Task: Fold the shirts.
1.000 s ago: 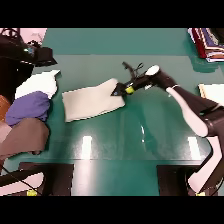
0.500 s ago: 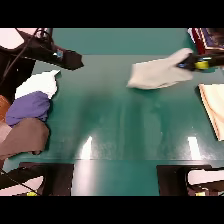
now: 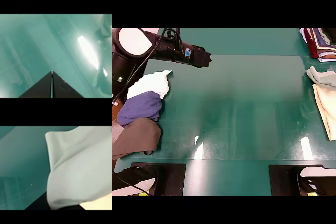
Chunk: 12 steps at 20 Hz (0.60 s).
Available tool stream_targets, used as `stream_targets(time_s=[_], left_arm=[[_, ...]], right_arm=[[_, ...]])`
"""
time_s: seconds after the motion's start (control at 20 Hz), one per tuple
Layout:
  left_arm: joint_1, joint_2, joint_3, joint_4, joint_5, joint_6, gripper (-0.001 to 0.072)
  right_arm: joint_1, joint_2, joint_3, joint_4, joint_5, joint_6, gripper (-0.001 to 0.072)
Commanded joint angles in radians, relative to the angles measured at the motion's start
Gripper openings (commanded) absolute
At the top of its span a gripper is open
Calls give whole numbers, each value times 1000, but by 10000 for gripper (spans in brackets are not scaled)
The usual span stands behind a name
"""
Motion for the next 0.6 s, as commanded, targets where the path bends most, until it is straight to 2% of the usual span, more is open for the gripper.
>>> stream_targets(time_s=[0.0,0.1,0.3,0.55], left_arm=[[-8,0,0,-1,21,-14,29],[-8,0,0,-1,22,-14,29],[-8,0,0,0,5,-11,29],[-8,0,0,1,-27,-10,29]], right_arm=[[-32,-18,89,71,5,-30,16],[-32,-11,179,129,15,-33,16],[-49,24,289,85,68,-1,16],[-108,120,153,-10,111,12,16]])
